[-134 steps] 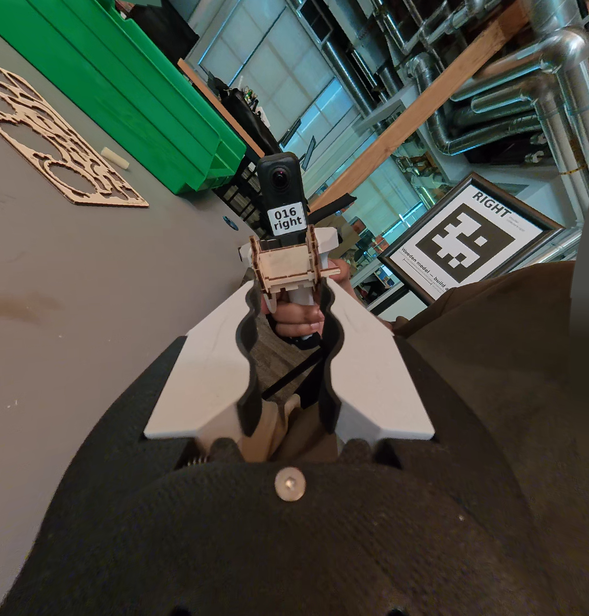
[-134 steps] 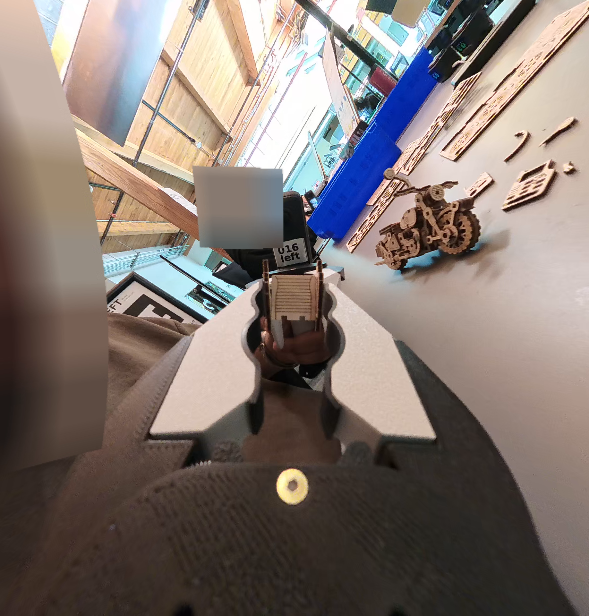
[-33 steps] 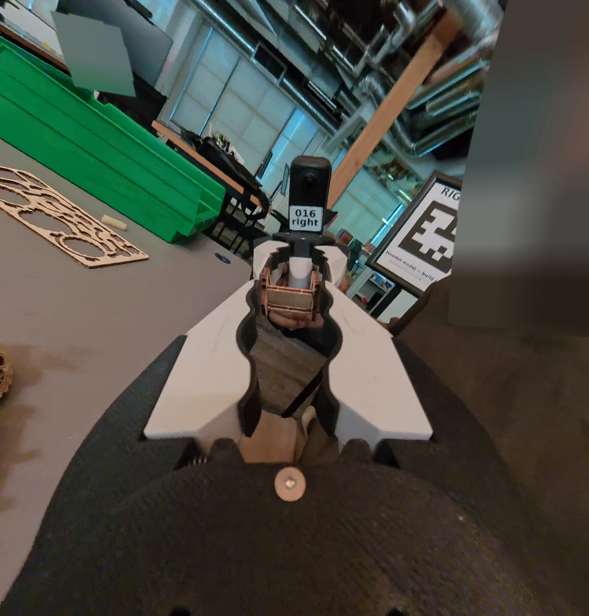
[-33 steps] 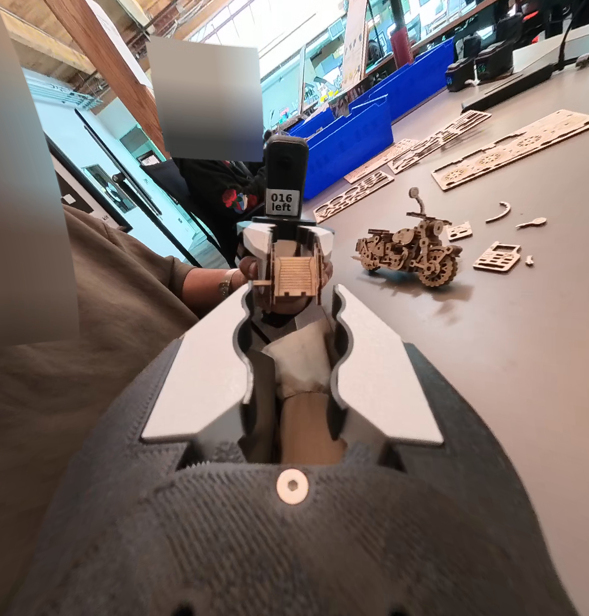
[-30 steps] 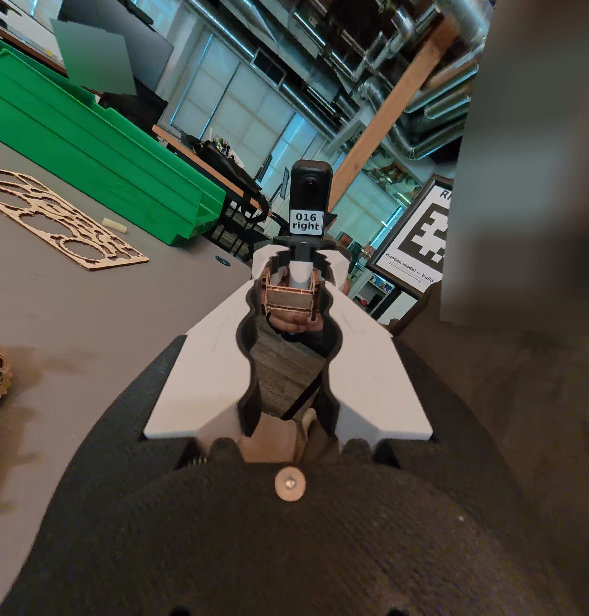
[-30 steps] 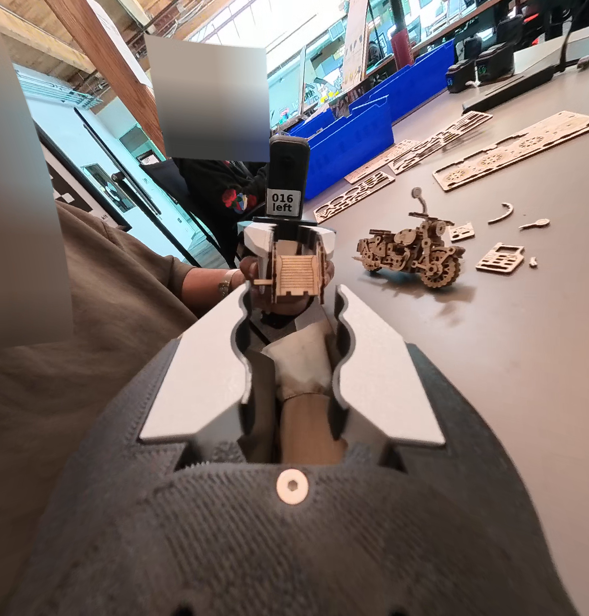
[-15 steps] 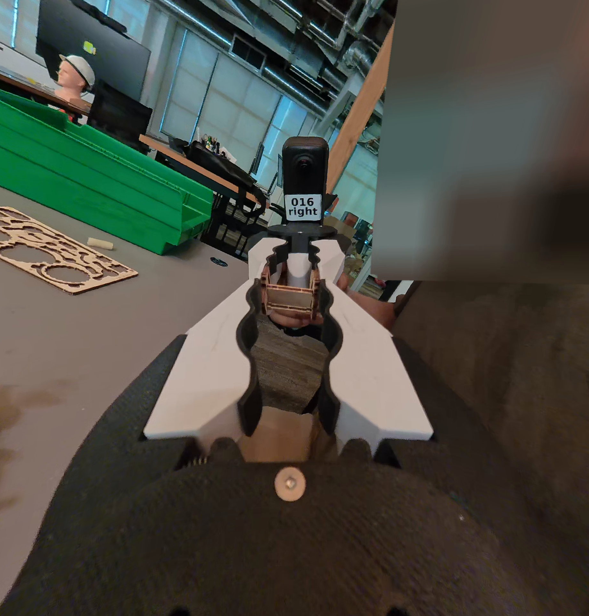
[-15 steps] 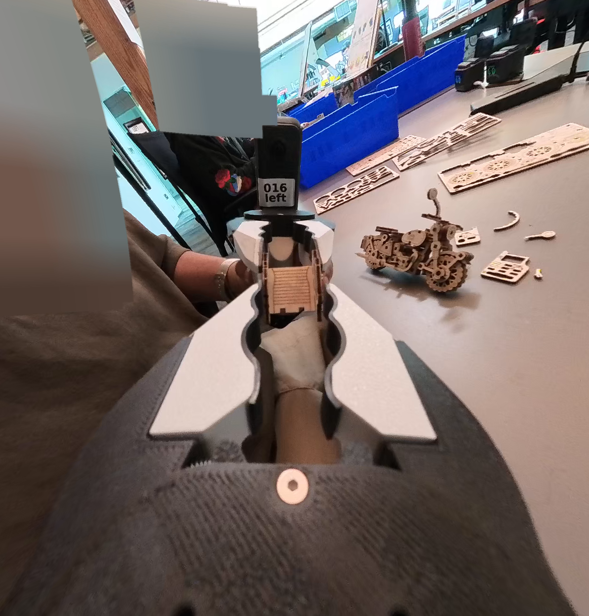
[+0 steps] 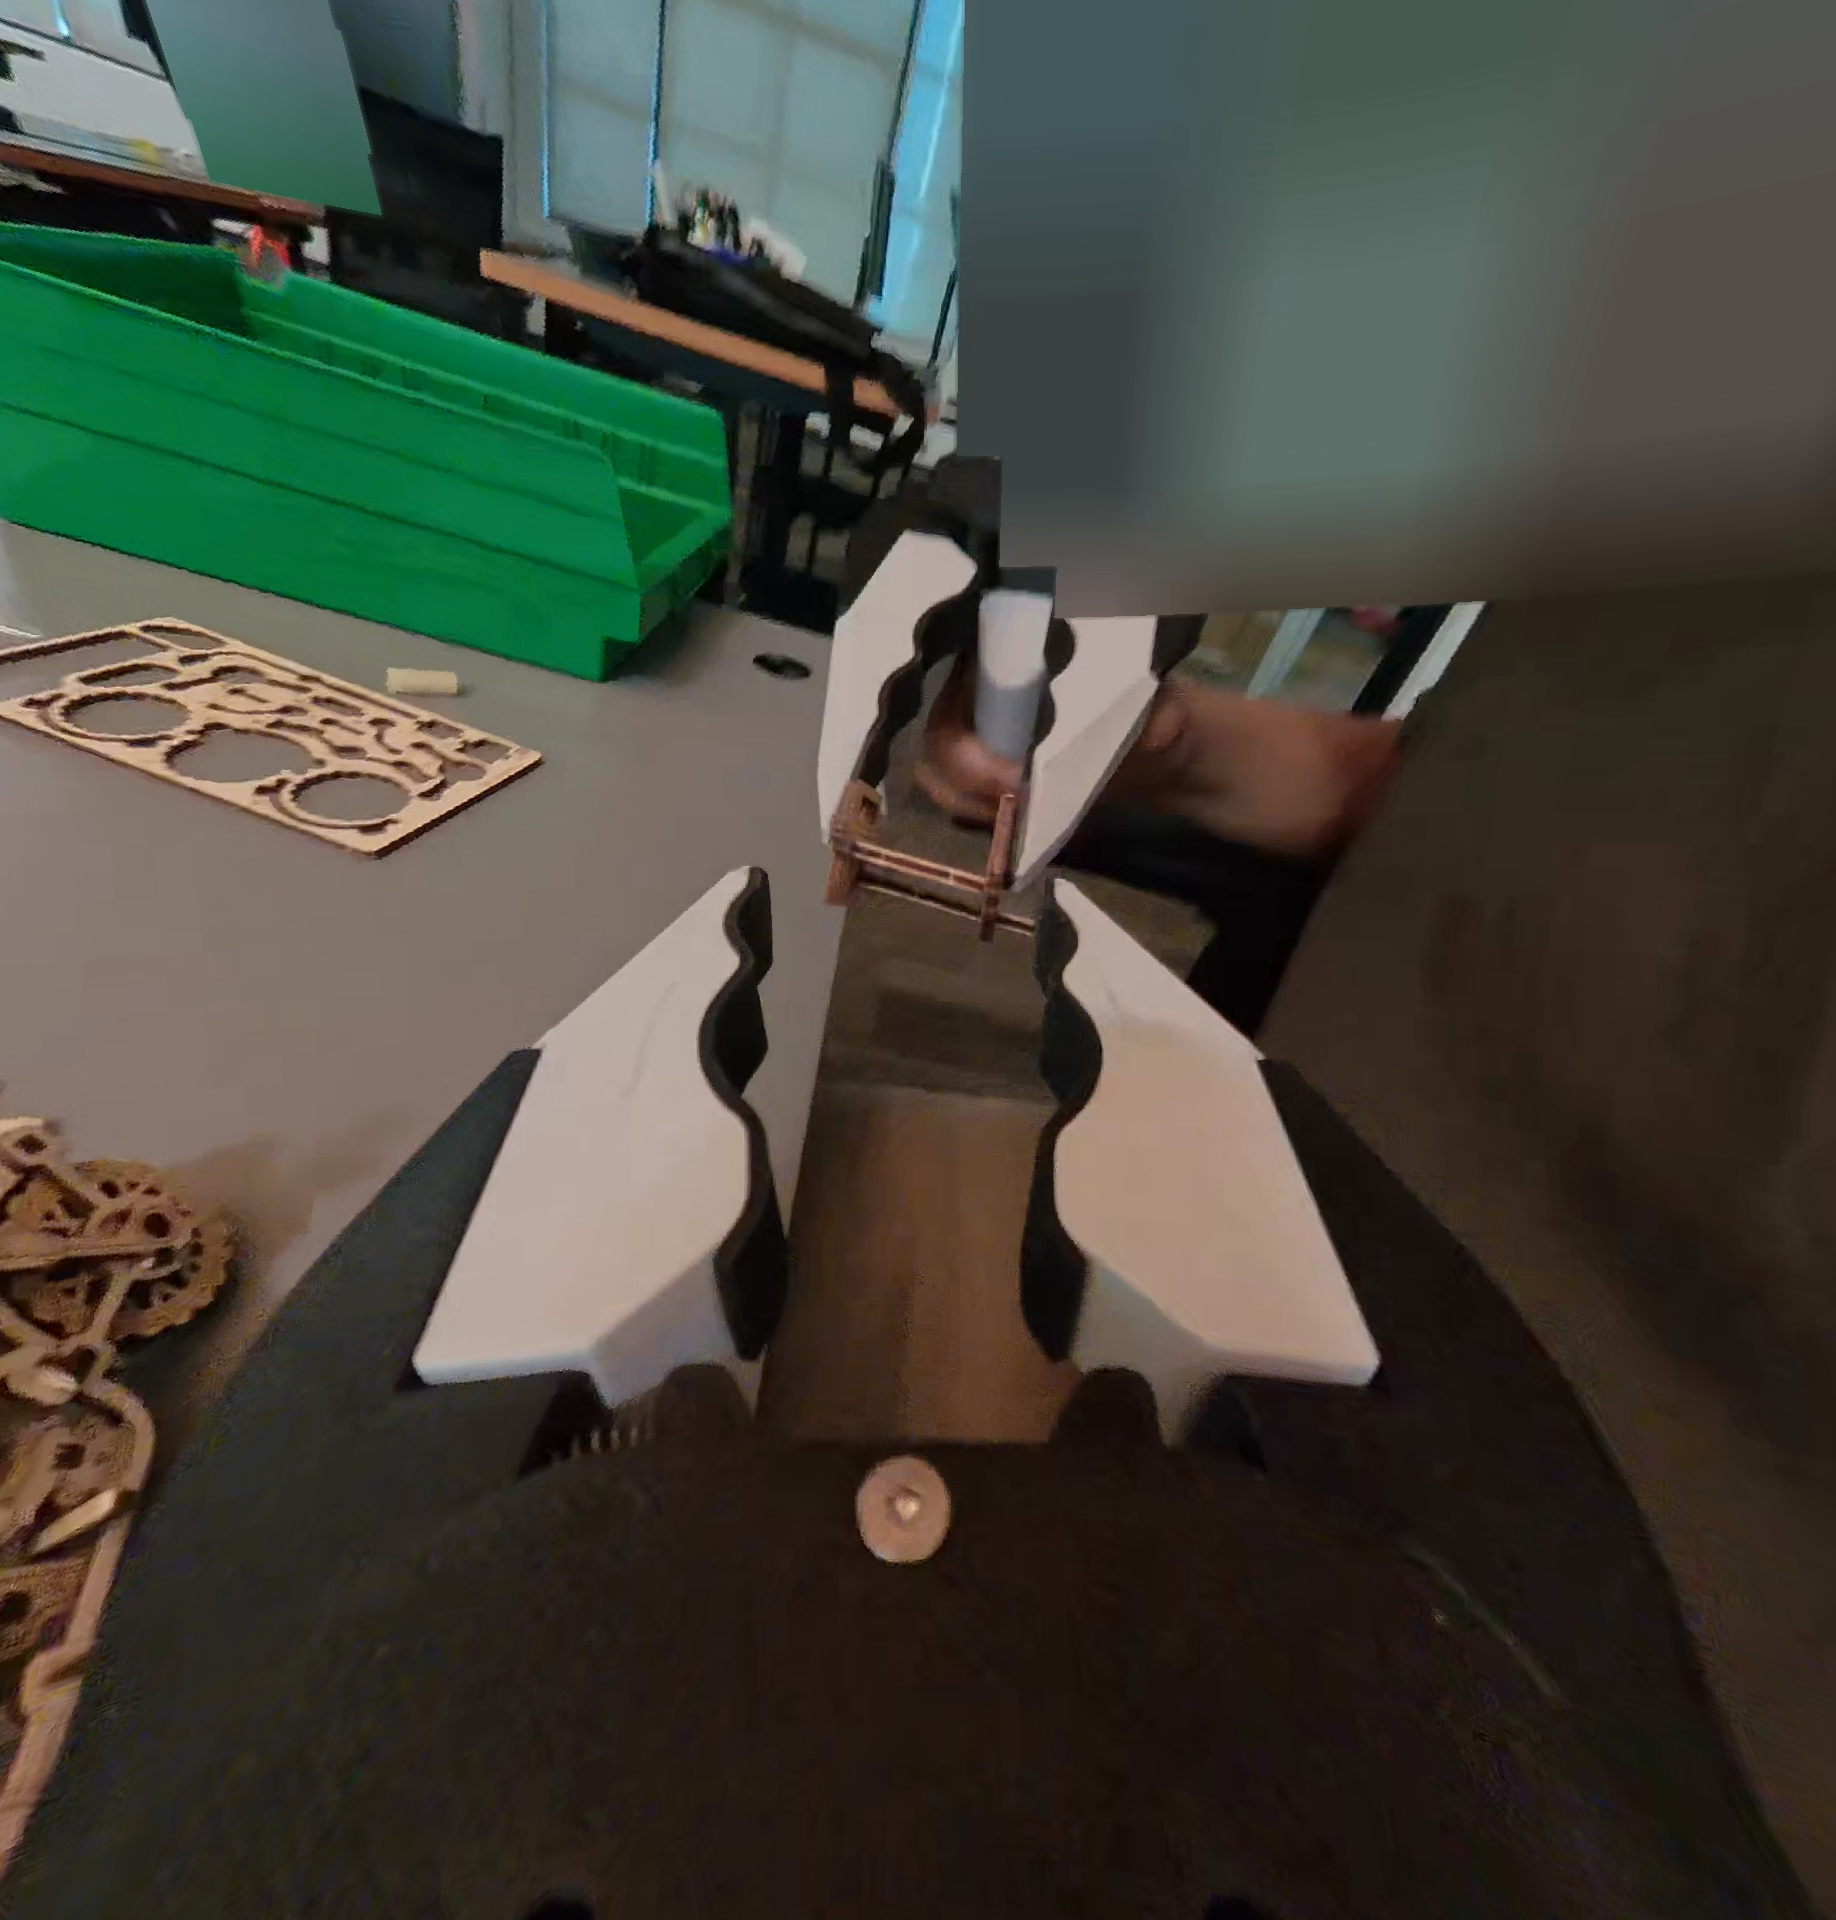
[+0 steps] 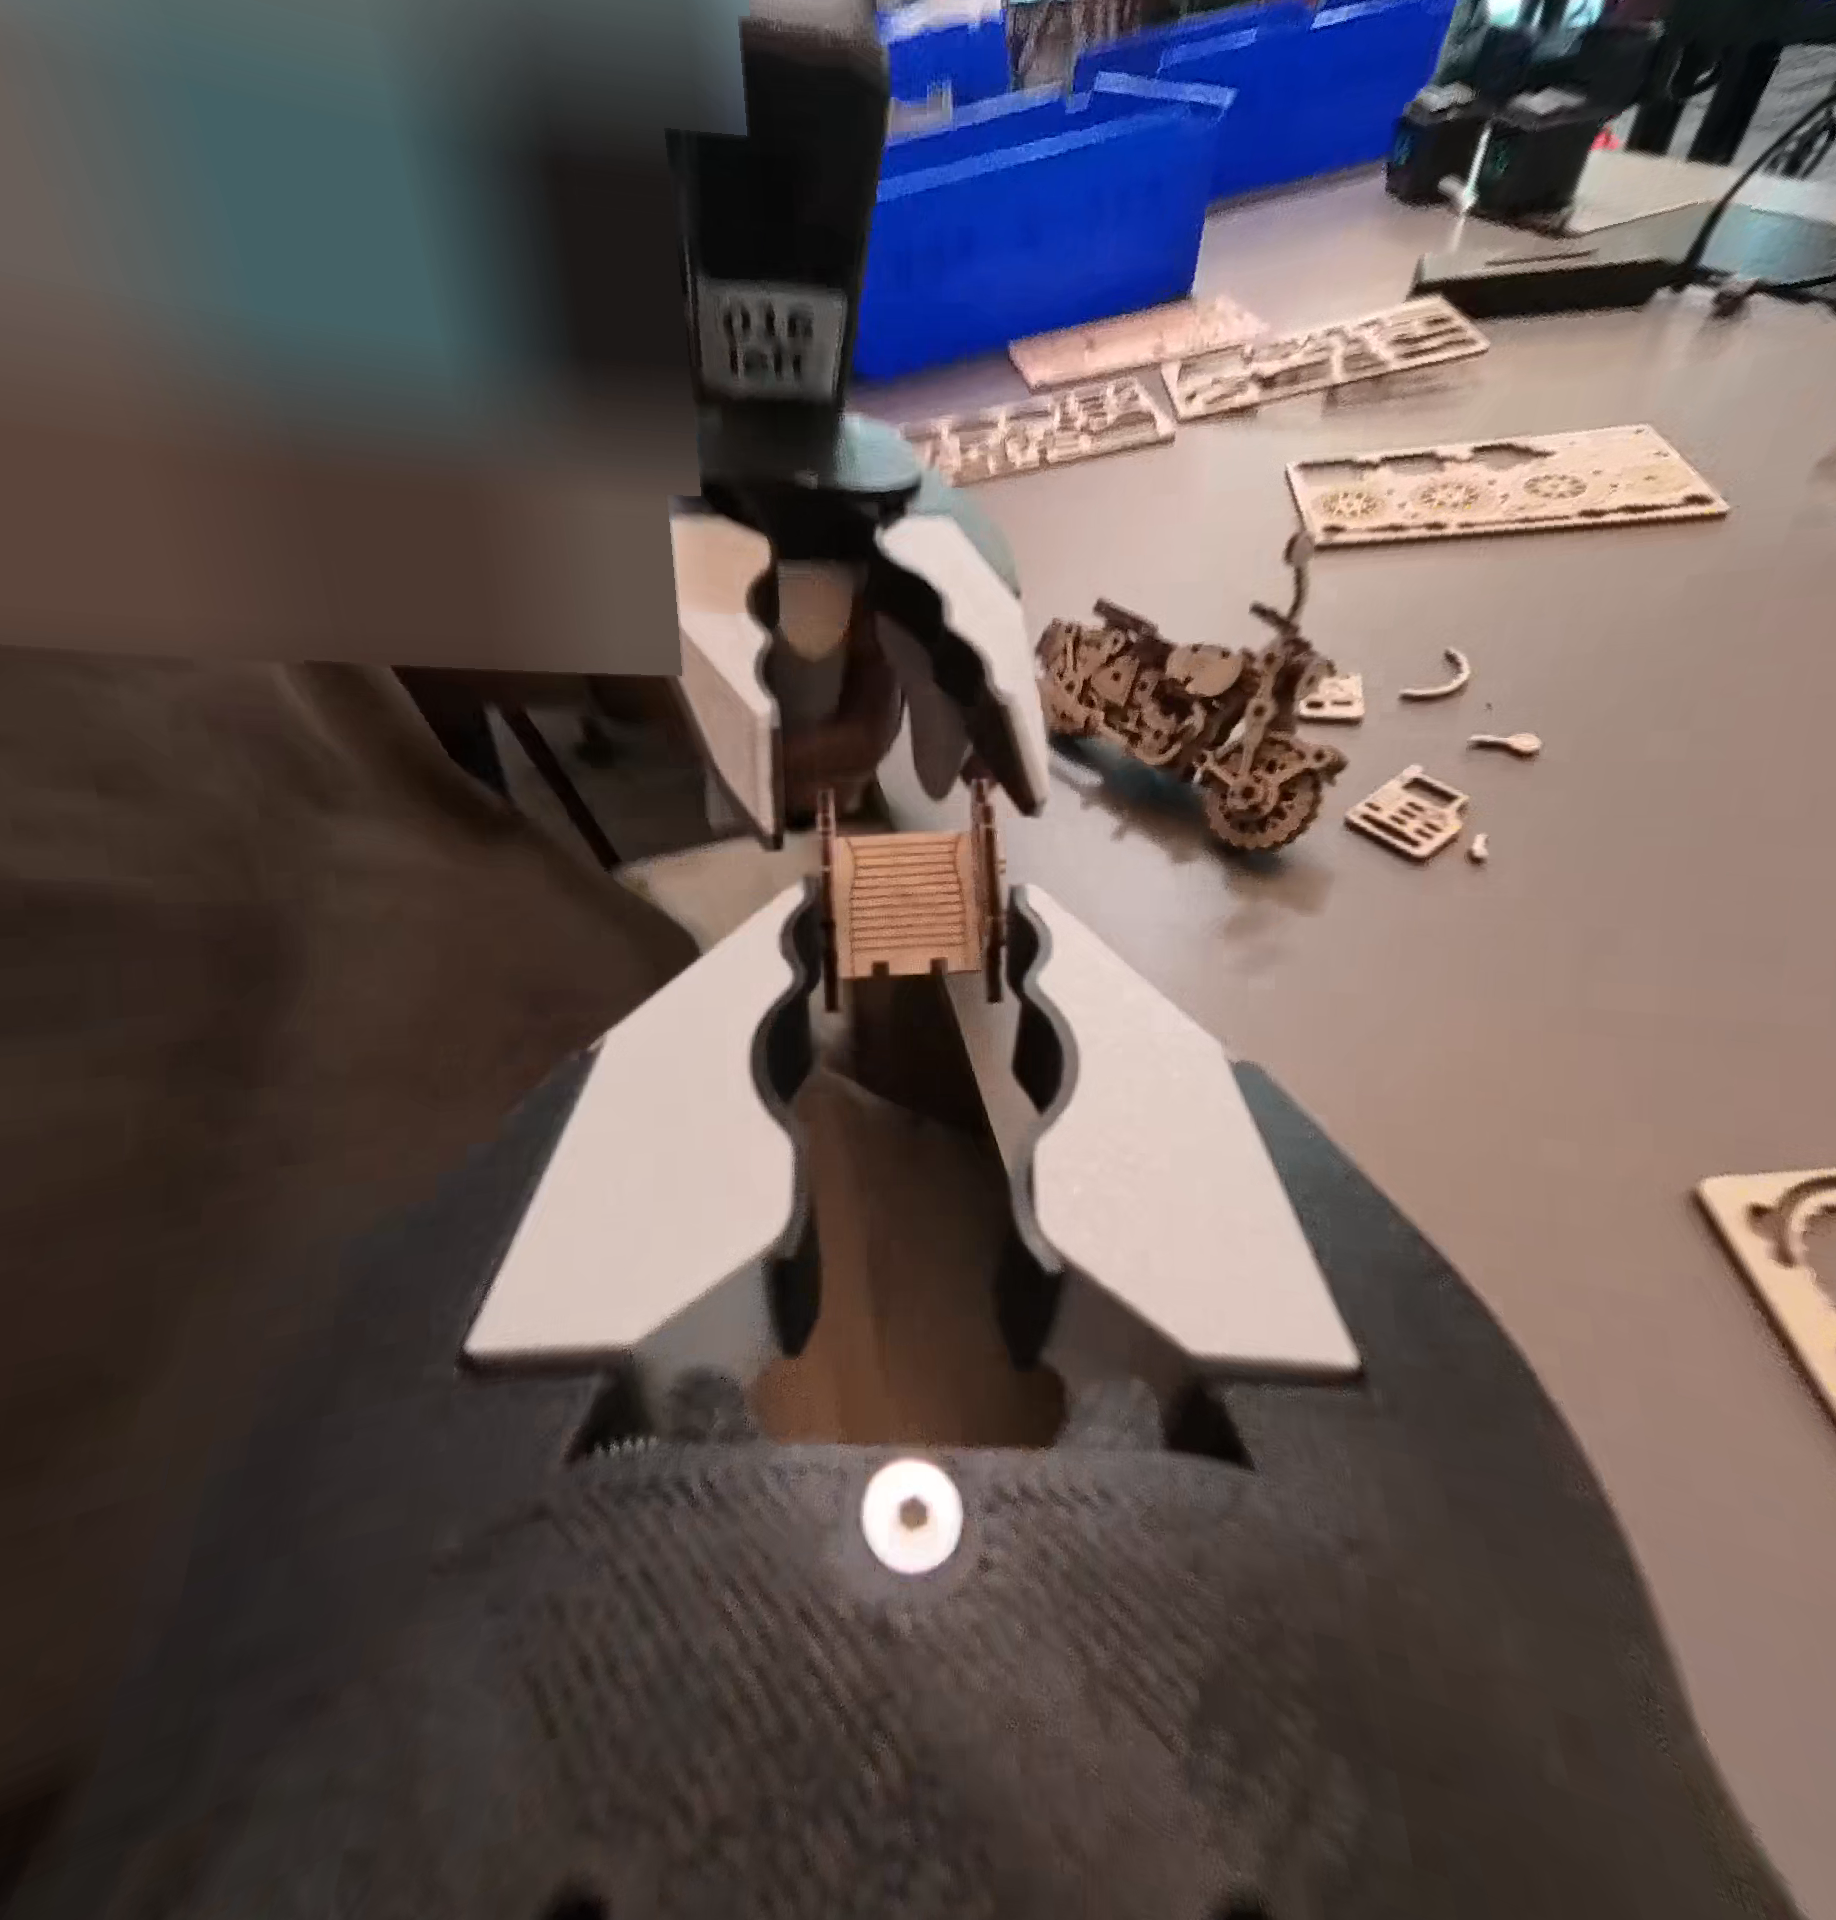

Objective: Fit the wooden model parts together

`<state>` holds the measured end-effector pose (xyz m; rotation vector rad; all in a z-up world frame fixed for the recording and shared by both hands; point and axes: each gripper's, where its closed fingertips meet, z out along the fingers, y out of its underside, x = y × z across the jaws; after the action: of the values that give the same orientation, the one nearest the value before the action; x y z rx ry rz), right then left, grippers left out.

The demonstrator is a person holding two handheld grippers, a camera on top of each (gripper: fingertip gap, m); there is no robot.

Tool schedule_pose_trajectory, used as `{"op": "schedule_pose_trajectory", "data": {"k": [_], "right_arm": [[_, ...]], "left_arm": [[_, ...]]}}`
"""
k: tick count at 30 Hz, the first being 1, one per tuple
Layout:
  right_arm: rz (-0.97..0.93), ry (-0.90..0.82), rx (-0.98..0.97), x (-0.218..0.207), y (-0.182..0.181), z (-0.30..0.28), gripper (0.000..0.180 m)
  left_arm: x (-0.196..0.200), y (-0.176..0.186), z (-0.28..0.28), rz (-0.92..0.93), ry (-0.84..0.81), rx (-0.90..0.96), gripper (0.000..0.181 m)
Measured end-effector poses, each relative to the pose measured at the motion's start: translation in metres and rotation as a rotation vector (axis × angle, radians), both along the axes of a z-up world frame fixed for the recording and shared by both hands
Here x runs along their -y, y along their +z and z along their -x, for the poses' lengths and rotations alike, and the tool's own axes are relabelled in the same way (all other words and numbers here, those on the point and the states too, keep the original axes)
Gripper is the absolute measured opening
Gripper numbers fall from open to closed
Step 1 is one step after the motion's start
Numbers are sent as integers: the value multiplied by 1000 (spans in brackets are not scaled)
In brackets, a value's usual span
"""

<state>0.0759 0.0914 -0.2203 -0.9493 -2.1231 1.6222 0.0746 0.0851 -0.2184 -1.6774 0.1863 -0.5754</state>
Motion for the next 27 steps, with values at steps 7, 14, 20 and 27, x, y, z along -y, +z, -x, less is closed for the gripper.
{"op": "schedule_pose_trajectory", "data": {"k": [7,14,20,27], "right_arm": [[-229,77,-28,12,-22,-11,35],[-264,113,-7,15,-32,-16,35],[-203,98,-44,15,-20,-14,36],[-184,82,-58,10,-16,-13,37]], "left_arm": [[3,-22,-16,79,-66,-149,43],[8,-32,-23,99,-104,-254,34],[9,-21,-21,48,-87,-271,34],[9,-12,-16,10,-66,-230,34]]}}
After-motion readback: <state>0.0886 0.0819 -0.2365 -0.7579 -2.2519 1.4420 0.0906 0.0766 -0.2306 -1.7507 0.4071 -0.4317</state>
